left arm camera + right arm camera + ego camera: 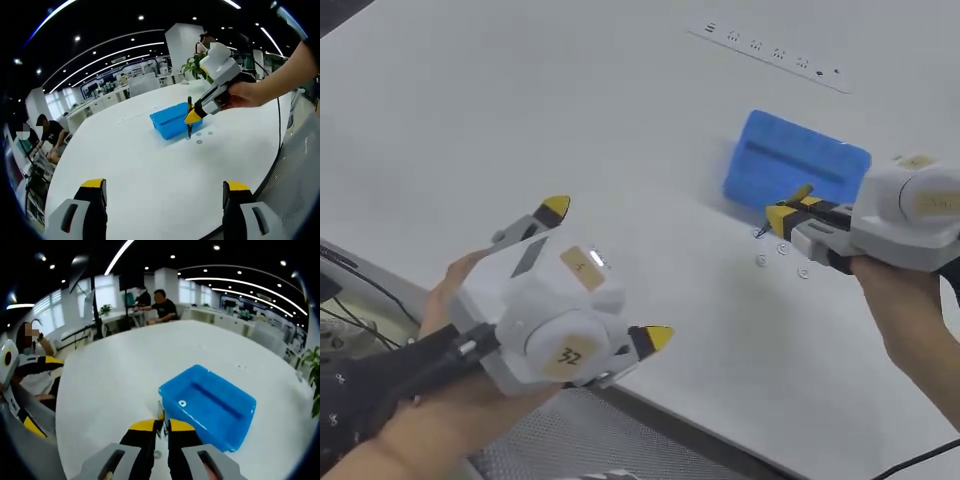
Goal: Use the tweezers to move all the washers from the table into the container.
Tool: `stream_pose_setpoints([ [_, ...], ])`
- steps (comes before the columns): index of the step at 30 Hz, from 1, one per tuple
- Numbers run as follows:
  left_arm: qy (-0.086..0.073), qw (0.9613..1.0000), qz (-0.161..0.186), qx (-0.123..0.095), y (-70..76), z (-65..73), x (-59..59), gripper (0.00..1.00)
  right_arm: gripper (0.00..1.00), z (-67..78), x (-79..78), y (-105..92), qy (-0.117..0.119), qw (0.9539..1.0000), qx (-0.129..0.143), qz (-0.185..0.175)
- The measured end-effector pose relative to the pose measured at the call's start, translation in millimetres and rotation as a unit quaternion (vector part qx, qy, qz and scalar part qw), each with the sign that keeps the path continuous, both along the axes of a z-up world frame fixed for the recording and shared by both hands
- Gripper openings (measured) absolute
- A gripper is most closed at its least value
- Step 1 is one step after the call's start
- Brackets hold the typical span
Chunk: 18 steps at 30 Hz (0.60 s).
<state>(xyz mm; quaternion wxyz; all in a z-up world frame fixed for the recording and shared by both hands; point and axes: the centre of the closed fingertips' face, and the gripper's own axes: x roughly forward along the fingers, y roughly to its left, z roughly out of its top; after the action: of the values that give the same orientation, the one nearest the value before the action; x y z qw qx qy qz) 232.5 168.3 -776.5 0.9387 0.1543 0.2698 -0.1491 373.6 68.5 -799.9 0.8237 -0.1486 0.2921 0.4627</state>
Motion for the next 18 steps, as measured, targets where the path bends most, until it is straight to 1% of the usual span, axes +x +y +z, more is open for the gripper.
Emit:
stream_pose_setpoints([
  [3,0.001,1.0,0.0,0.001,0.2,-0.4,-0.4,0.99,0.05,-5.1,4.7,-1.7,0.002,1.0,-0.005,0.001],
  [6,0.002,1.0,0.0,0.002,0.3,-0.7,-0.7,0.99,0.05,-5.9,5.6,-1.5,0.0,1.0,-0.005,-0.002],
  [11,0.004,1.0,0.0,0.003,0.1,-1.5,-1.0,0.99,0.05,-6.8,11.8,-2.3,-0.004,1.0,-0.004,-0.008],
  [14,0.004,1.0,-0.001,0.005,0.0,-1.6,-1.0,0.99,0.05,-7.2,13.6,-2.4,-0.008,0.9999,-0.007,-0.008],
  [16,0.004,1.0,-0.002,0.006,0.1,-1.7,-1.1,0.99,0.05,-4.6,14.1,-2.2,-0.004,0.9999,0.004,-0.014],
  [18,0.004,1.0,-0.001,0.006,0.2,-1.9,-0.9,0.99,0.05,-5.2,13.7,-1.9,-0.001,0.9999,0.004,-0.016],
])
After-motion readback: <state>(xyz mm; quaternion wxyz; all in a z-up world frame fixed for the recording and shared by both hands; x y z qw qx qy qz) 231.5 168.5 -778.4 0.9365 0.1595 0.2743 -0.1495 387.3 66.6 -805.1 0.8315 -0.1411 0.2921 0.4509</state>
